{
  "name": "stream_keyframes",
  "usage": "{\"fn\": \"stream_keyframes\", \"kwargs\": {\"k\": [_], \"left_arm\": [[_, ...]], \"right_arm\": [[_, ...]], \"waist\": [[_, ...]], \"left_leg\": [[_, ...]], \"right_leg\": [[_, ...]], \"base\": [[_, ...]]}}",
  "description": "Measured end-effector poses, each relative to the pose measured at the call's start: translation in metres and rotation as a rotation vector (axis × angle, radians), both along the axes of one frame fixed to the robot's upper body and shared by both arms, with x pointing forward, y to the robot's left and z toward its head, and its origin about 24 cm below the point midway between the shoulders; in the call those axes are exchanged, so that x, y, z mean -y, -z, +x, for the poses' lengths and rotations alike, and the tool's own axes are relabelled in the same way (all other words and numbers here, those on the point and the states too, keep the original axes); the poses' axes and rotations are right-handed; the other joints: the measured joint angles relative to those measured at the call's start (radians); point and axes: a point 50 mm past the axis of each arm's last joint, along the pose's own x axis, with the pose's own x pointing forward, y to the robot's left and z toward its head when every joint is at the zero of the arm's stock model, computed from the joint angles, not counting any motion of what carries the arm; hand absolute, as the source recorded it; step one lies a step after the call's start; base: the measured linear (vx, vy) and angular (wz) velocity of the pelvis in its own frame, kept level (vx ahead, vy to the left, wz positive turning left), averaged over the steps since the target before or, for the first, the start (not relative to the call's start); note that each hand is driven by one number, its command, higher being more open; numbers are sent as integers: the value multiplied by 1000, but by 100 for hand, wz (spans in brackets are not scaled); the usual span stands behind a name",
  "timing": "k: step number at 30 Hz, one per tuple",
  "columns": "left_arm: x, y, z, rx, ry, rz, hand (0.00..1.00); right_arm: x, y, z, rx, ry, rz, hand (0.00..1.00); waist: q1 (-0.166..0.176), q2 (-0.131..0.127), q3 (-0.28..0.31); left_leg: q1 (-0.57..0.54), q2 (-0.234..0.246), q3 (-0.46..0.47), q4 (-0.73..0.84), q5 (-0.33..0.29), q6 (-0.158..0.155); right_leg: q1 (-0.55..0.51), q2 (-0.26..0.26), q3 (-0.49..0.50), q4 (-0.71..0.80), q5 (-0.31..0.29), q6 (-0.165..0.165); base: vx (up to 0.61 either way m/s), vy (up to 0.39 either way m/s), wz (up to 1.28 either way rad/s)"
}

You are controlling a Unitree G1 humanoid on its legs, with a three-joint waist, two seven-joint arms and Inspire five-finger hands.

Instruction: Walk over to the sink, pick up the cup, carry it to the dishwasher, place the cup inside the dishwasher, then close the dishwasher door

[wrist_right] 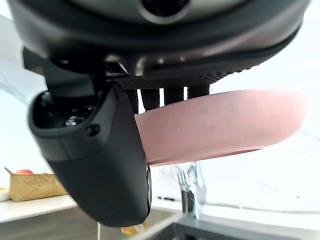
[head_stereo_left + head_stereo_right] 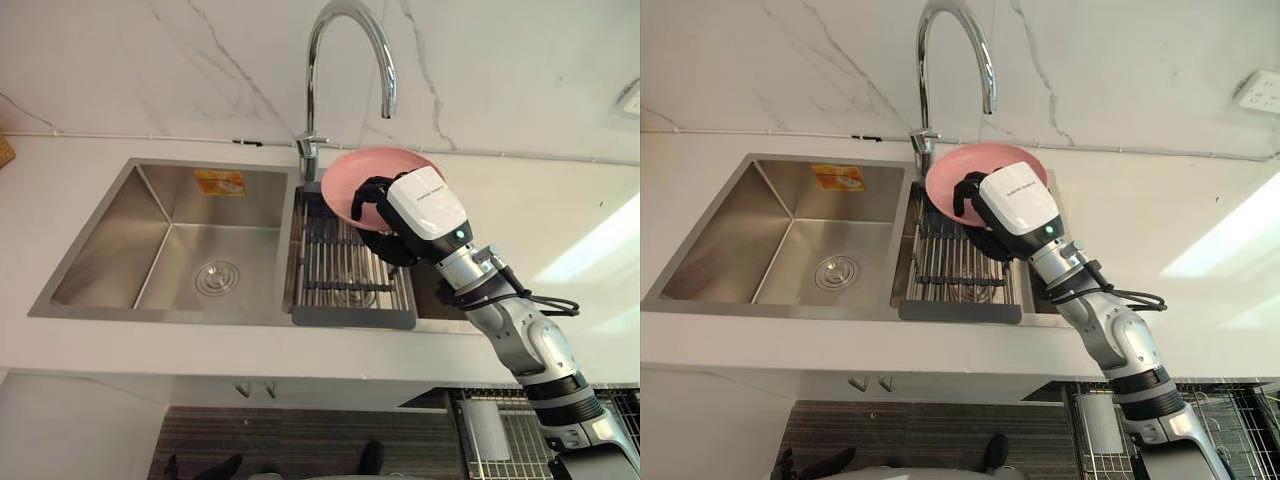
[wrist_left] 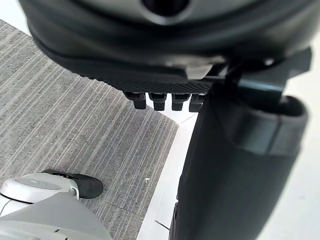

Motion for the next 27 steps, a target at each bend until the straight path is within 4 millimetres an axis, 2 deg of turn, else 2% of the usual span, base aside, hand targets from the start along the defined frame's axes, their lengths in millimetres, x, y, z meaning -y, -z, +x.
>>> {"fn": "stream_keyframes", "kwargs": {"k": [2, 6, 8, 10, 11, 12, 13, 14, 15, 16, 17, 18, 19, 20, 21, 22, 23, 25, 26, 27], "left_arm": [[0, 0, -1, -5, -1, -1, 100], [2, 0, -2, -16, 48, 14, 100], [4, 1, -10, -34, 49, 10, 100], [10, 2, -22, -51, 39, -5, 100], [12, 2, -24, -53, 41, -10, 100], [14, 2, -27, -58, 48, -17, 100], [12, 2, -23, -49, 59, -15, 100], [8, 1, -17, -38, 60, -13, 100], [1, -1, -9, -23, 63, -7, 100], [-2, -2, -6, -17, 68, 0, 100], [-4, -2, -5, -21, 64, -3, 100], [-1, 0, -12, -39, 24, -24, 100], [-2, 0, -15, -46, 11, -21, 100], [-5, 0, -23, -60, -23, -19, 100], [-6, 0, -29, -75, -42, -22, 100], [-7, 0, -31, -81, -46, -22, 100], [-8, 0, -32, -100, -51, -21, 100], [-9, 0, -29, -102, -51, -19, 100], [-9, 0, -25, -97, -48, -22, 100], [-8, 1, -16, -84, -43, -33, 100]], "right_arm": [[1, -4, -1, 16, -3, 2, 0], [17, -16, -9, 64, 38, 42, 0], [18, -16, -9, 64, 37, 47, 0], [17, -17, -11, 82, 18, 49, 0], [18, -18, -11, 92, 20, 50, 0], [22, -19, -11, 110, 35, 54, 0], [30, -21, -10, 128, 69, 69, 0], [34, -19, -8, 127, 92, 87, 0], [41, -13, -7, 105, 134, 97, 0], [43, -11, -7, 95, 142, 96, 0], [42, -7, -7, 81, 143, 94, 0], [40, -9, -7, 92, 119, 91, 0], [39, -9, -8, 97, 110, 90, 0], [37, -9, -7, 98, 92, 86, 0], [33, -11, -2, 102, 68, 79, 0], [31, -13, 1, 107, 56, 75, 0], [26, -22, 11, 131, 36, 70, 0], [23, -30, 20, 147, 30, 70, 0], [23, -32, 23, 152, 30, 69, 0], [24, -35, 26, 155, 41, 68, 0]], "waist": [[-2, 0, -4], [-5, 0, -6], [3, -1, -5], [13, 17, 1], [15, 31, -1], [12, 55, -11], [5, 64, -10], [3, 54, 0], [-11, 34, 15], [-16, 20, 24], [-12, 35, 31], [-5, 48, 37], [-2, 50, 38], [1, 51, 38], [4, 55, 33], [7, 55, 31], [25, 47, 25], [35, 36, 18], [38, 28, 13], [38, 25, 11]], "left_leg": [[0, 2, 1, 0, 0, 0], [6, -7, -2, 8, -7, 0], [-3, -21, -61, 89, -40, 30], [-41, -33, -172, 274, -142, 74], [-44, -31, -197, 304, -171, 71], [-54, -24, -226, 338, -228, 61], [-64, -28, -229, 352, -277, 44], [-68, -40, -212, 364, -289, 49], [-68, -63, -162, 384, -293, 65], [-61, -73, -135, 384, -287, 79], [-39, -60, -71, 343, -258, 100], [-25, -43, 8, 298, -232, 108], [-19, -37, 42, 279, -221, 110], [-3, -27, 96, 248, -203, 113], [8, -12, 147, 232, -192, 114], [12, -3, 173, 230, -190, 113], [7, 17, 242, 240, -188, 111], [-16, 29, 285, 257, -187, 109], [-27, 33, 295, 266, -187, 108], [-45, 37, 292, 271, -178, 97]], "right_leg": [[0, 2, 1, 0, 0, 0], [-3, 9, 19, 1, 0, -1], [-7, 14, 88, 7, 7, -4], [-14, 26, 218, 9, 27, -3], [-24, 41, 252, 9, 34, -2], [-55, 69, 313, 10, 59, 5], [-89, 84, 364, 11, 90, 13], [-103, 82, 391, 12, 103, 15], [-115, 70, 433, 14, 110, -2], [-119, 60, 440, 5, 85, -26], [-129, 40, 313, 20, -5, -93], [-183, 4, 154, 135, -67, -114], [-204, -15, 93, 215, -71, -117], [-204, -52, -10, 364, -100, -121], [-167, -84, -87, 467, -155, -115], [-138, -99, -123, 503, -182, -111], [-55, -142, -202, 560, -236, -97], [-4, -172, -237, 547, -244, -89], [11, -170, -240, 510, -239, -82], [31, -136, -234, 404, -228, -56]], "base": [[0, 0, 0], [11, 7, -14], [36, 27, -91], [-5, 89, -158], [-60, 130, -184], [-116, 172, -173], [-154, 220, -161], [-204, 262, -129], [-170, 208, -91], [-204, 251, -129], [-189, 224, -159], [-176, 204, -168], [-154, 174, -158], [-117, 148, -138], [-100, 120, -133], [-74, 52, -153], [-48, -14, -113], [-65, -99, -100], [-79, -173, -76], [-48, -202, -57]]}}
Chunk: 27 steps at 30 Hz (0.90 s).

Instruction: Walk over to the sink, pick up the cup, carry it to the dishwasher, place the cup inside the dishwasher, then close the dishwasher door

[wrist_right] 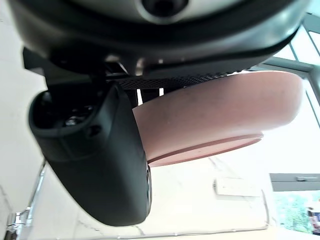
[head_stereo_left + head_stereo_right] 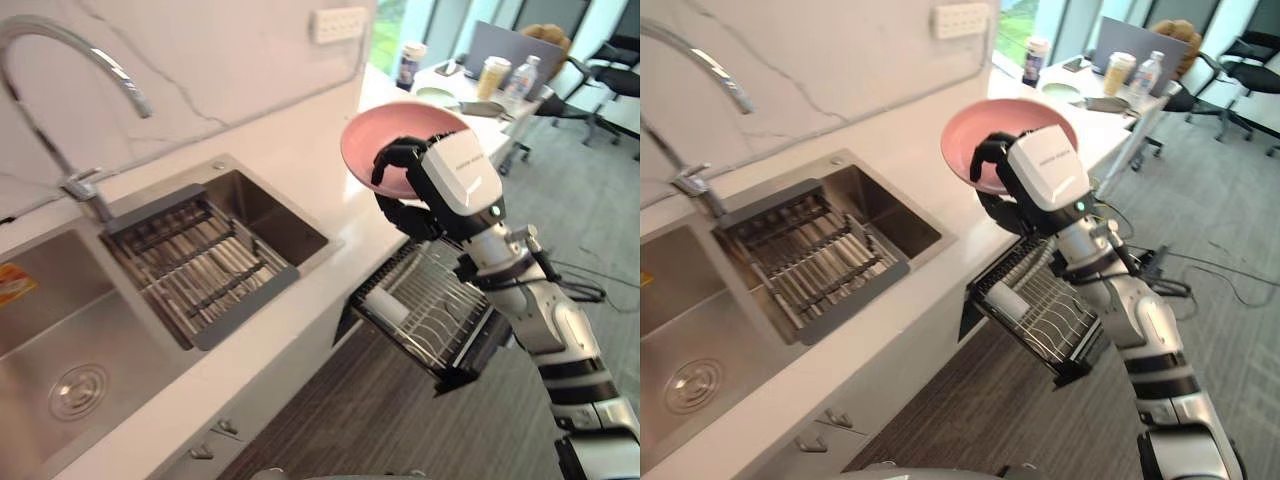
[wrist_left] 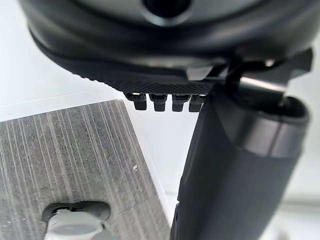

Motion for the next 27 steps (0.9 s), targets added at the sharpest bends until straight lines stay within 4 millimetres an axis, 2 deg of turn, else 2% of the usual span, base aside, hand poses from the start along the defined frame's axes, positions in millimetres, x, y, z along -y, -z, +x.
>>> {"fn": "stream_keyframes", "kwargs": {"k": [1, 3, 5, 8, 13, 18, 20, 22, 24, 27], "left_arm": [[2, 0, 7, 10, 3, -7, 100], [3, 1, 10, 11, 5, -14, 100], [7, 2, 13, 19, 9, -27, 100], [12, 4, 10, 4, -2, -41, 100], [20, 7, 8, -8, 18, -64, 100], [19, 6, 14, 13, 34, -69, 100], [19, 4, 29, 56, 63, -65, 100], [16, -3, 56, 141, 111, -48, 100], [14, -8, 70, 194, 124, -35, 100], [15, -11, 81, 237, 135, -39, 100]], "right_arm": [[3, 1, 2, -10, 19, -2, 0], [8, 2, 4, -21, 46, -8, 0], [14, 0, 4, -37, 65, -6, 0], [20, 5, 3, -78, 81, 20, 0], [41, 30, 7, -203, 185, 43, 0], [62, 53, 16, -299, 309, 98, 0], [68, 53, 20, -295, 343, 117, 0], [72, 44, 32, -258, 391, 155, 0], [76, 36, 39, -229, 431, 189, 0], [83, 28, 46, -196, 475, 258, 0]], "waist": [[6, -2, -1], [3, -9, -6], [0, -12, -9], [-13, -16, -12], [-12, -23, -17], [1, -26, -8], [11, -24, 36], [16, -21, 115], [17, -15, 173], [17, -1, 244]], "left_leg": [[-1, 2, -5, -5, 9, -5], [-1, 2, -1, -7, 13, -13], [3, 3, -4, -16, 22, -27], [23, 2, -22, -47, 45, -40], [45, -18, -102, -122, 100, -55], [-6, -39, -160, -149, 112, -60], [-47, -49, -173, -147, 124, -54], [-118, -64, -186, -135, 145, -40], [-163, -71, -193, -122, 157, -29], [-218, -81, -200, -97, 165, -16]], "right_leg": [[36, 41, 7, -115, 21, 29], [91, 88, 15, -276, 64, 67], [117, 118, 39, -374, 103, 83], [127, 132, 58, -395, 106, 84], [134, 134, 42, -395, 106, 84], [100, 121, 4, -395, 108, 85], [65, 112, -3, -395, 125, 84], [7, 96, -10, -395, 150, 80], [-30, 88, -11, -395, 170, 75], [-72, 75, -11, -395, 193, 74]], "base": [[-34, -217, -53], [-15, -235, -47], [-25, -201, -44], [-11, -103, -31], [-14, 14, 11], [-55, 92, 34], [-125, 106, 23], [-188, 117, 18], [-164, 113, 11], [-124, 145, 7]]}}
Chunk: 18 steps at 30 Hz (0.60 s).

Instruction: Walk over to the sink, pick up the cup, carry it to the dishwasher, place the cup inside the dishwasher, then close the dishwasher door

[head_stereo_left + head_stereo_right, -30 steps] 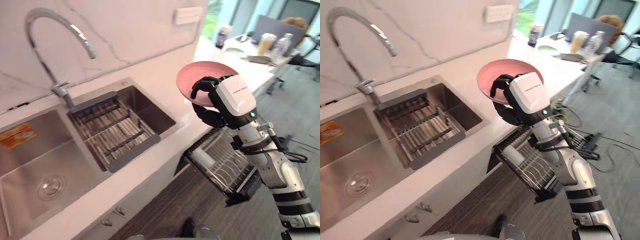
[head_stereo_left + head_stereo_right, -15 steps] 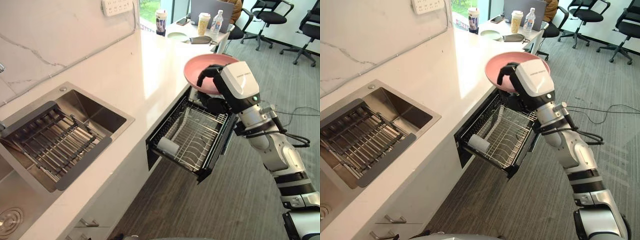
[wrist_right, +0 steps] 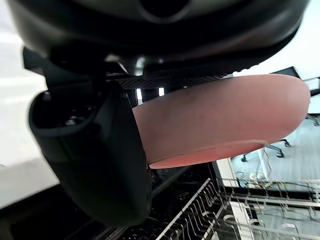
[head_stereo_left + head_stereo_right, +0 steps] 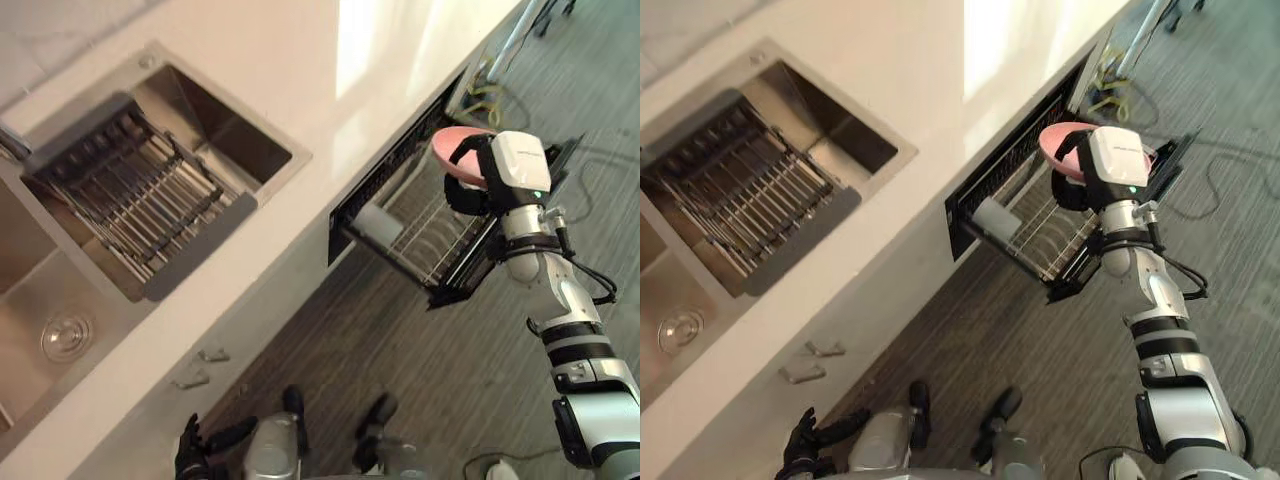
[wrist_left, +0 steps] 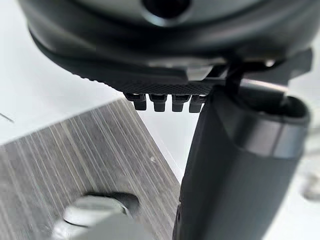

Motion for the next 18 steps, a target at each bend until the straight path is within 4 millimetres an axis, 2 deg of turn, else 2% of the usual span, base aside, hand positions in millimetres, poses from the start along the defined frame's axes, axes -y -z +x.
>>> {"fn": "stream_keyframes", "kwargs": {"k": [5, 7, 11, 17, 18], "left_arm": [[7, -6, 17, 72, 38, -15, 100], [10, -10, 28, 119, 52, -41, 100], [16, -14, 40, 168, 80, -78, 100], [35, -14, 50, 179, 153, -132, 100], [38, -13, 52, 183, 155, -153, 100]], "right_arm": [[10, -18, 9, 61, 56, 70, 0], [15, -34, 15, 84, 70, 50, 0], [20, -60, 24, 93, 85, -3, 0], [32, -90, 34, 31, 141, -74, 0], [35, -92, 34, 17, 154, -84, 100]], "waist": [[-1, 35, 92], [-1, 60, 136], [3, 100, 168], [33, 156, 193], [41, 162, 194]], "left_leg": [[-83, -19, -24, 40, 5, 21], [-124, -26, -24, 56, 10, 32], [-182, -39, -23, 65, 22, 50], [-249, -53, -34, 68, 37, 64], [-255, -55, -35, 68, 39, 66]], "right_leg": [[-63, -17, 1, 0, 34, -2], [-97, -27, 4, 0, 51, -5], [-155, -40, 12, 1, 73, -10], [-231, -59, 19, 25, 82, -11], [-237, -61, 18, 28, 82, -11]], "base": [[-90, 163, 4], [-83, 156, 2], [-66, 140, 0], [-31, 115, 1], [-21, 97, 5]]}}
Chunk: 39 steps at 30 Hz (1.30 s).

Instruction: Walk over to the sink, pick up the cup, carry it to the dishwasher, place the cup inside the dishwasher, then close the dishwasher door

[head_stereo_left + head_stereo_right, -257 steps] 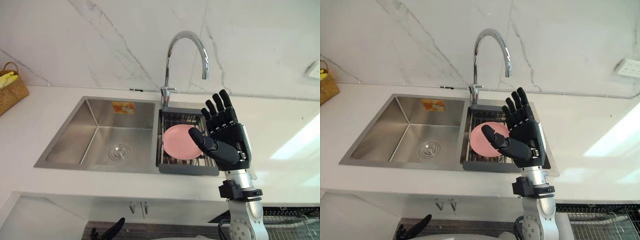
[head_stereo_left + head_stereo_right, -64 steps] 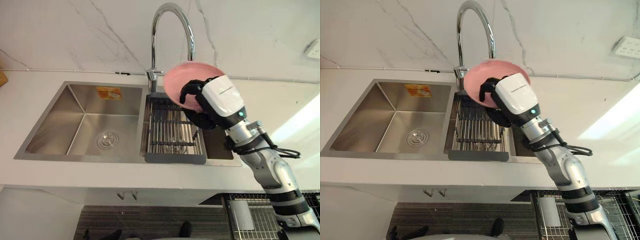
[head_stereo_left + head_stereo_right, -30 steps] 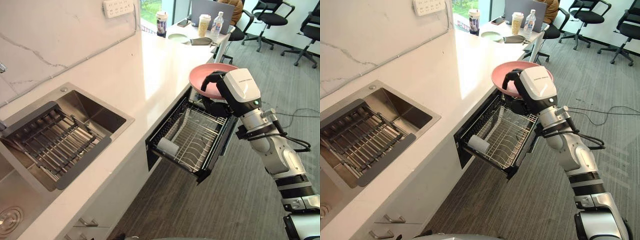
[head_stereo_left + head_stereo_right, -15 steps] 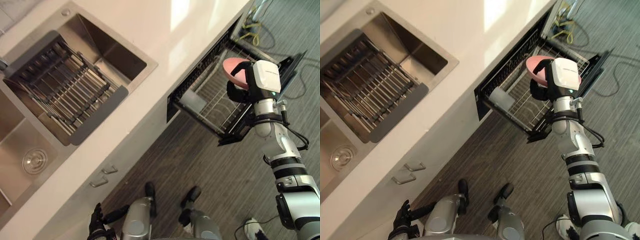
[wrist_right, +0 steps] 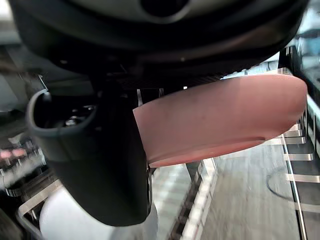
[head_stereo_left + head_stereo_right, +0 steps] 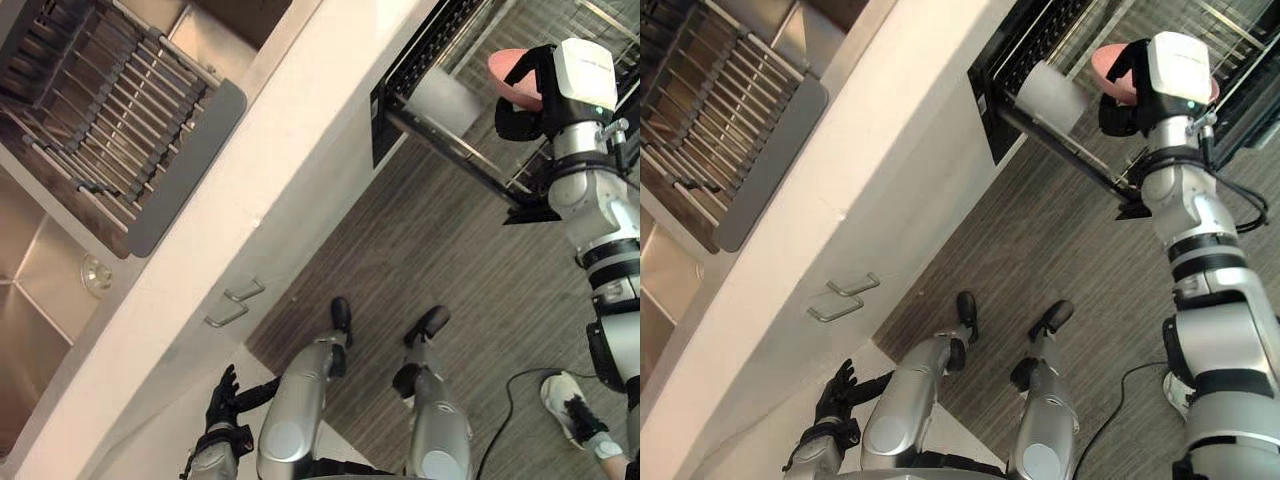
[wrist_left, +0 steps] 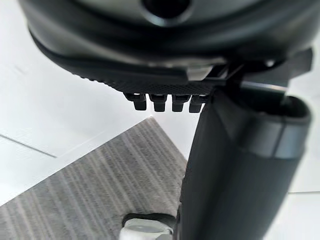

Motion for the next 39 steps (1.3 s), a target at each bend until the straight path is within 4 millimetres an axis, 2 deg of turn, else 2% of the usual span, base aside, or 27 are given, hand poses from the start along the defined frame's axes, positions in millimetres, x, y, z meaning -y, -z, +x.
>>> {"fn": "stream_keyframes", "kwargs": {"k": [3, 11, 14, 16, 17, 19, 21, 23, 26, 28, 29, 32, 35, 37, 39], "left_arm": [[5, 0, 4, 10, -39, -73, 100], [8, 0, 5, 17, -28, -115, 100], [7, -2, 7, 33, -27, -123, 100], [8, -3, 9, 48, -28, -129, 100], [8, -3, 9, 48, -30, -129, 100], [7, -2, 7, 40, -35, -125, 100], [2, 1, 0, 17, -64, -117, 100], [0, 5, -8, -16, -74, -104, 100], [-6, 12, -22, -73, -102, -76, 100], [-8, 13, -27, -88, -114, -62, 100], [-10, 14, -29, -97, -114, -54, 100], [-11, 16, -34, -122, -120, -47, 100], [-12, 19, -42, -157, -130, -33, 100], [-11, 20, -43, -165, -128, -24, 100], [-8, 20, -42, -163, -111, -22, 100]], "right_arm": [[4, -3, 2, -25, 26, 12, 100], [17, -21, -3, 13, 37, 127, 100], [27, -20, -7, 39, 29, 252, 100], [41, -18, -14, 99, 22, 443, 100], [45, -16, -16, 113, 25, 484, 100], [59, -11, -21, 144, 27, 669, 100], [80, 11, -30, 134, 55, 928, 100], [93, 31, -37, 135, 69, 1080, 100], [98, 51, -42, 173, 36, 1258, 100], [104, 59, -47, 229, 36, 1364, 100], [109, 65, -52, 254, 46, 1410, 0], [114, 77, -57, 274, 74, 1498, 0], [108, 101, -55, 238, 106, 1600, 0], [106, 125, -58, 211, 169, 1691, 0], [108, 135, -63, 244, 202, 1748, 0]], "waist": [[14, 14, 4], [8, 19, 4], [3, 19, 4], [-2, 17, 2], [-3, 17, 2], [-13, 13, -1], [-23, -6, -13], [-37, -21, -24], [-67, -51, -57], [-69, -65, -70], [-70, -71, -74], [-82, -72, -75], [-109, -70, -75], [-123, -61, -73], [-126, -43, -74]], "left_leg": [[-8, -6, -11, 0, 4, 4], [37, -22, -45, -5, 6, 8], [91, -26, -56, -24, 11, 6], [130, -33, -66, -55, 26, 4], [139, -34, -68, -63, 29, 4], [162, -39, -73, -85, 41, 2], [197, -40, -74, -113, 52, -2], [227, -42, -78, -136, 60, -7], [269, -45, -82, -177, 77, -15], [285, -48, -77, -190, 82, -17], [291, -50, -71, -199, 88, -18], [301, -58, -55, -241, 106, -17], [300, -60, -39, -304, 148, -19], [300, -56, -33, -332, 169, -21], [299, -54, -27, -337, 172, -21]], "right_leg": [[-7, -6, -4, 5, 0, 0], [38, -23, -18, 26, -15, 5], [84, -30, -29, 44, -31, 8], [113, -36, -39, 56, -41, 10], [120, -37, -41, 57, -42, 10], [137, -39, -48, 57, -43, 10], [161, -38, -49, 56, -45, 10], [183, -38, -49, 55, -47, 10], [208, -38, -46, 54, -47, 9], [214, -39, -36, 55, -47, 9], [213, -42, -25, 55, -48, 8], [193, -47, -5, 58, -50, 10], [152, -47, 14, 59, -46, 14], [134, -40, 24, 59, -42, 16], [126, -38, 31, 59, -42, 16]], "base": [[-12, 68, 6], [0, 74, 7], [6, 64, 8], [-9, 63, 12], [-7, 60, 13], [-2, 37, 8], [9, 32, 1], [11, 8, 3], [8, 5, 1], [-3, 21, -7], [-30, 37, -10], [-49, 27, -14], [-19, -23, -16], [32, -62, -13], [62, -73, -11]]}}
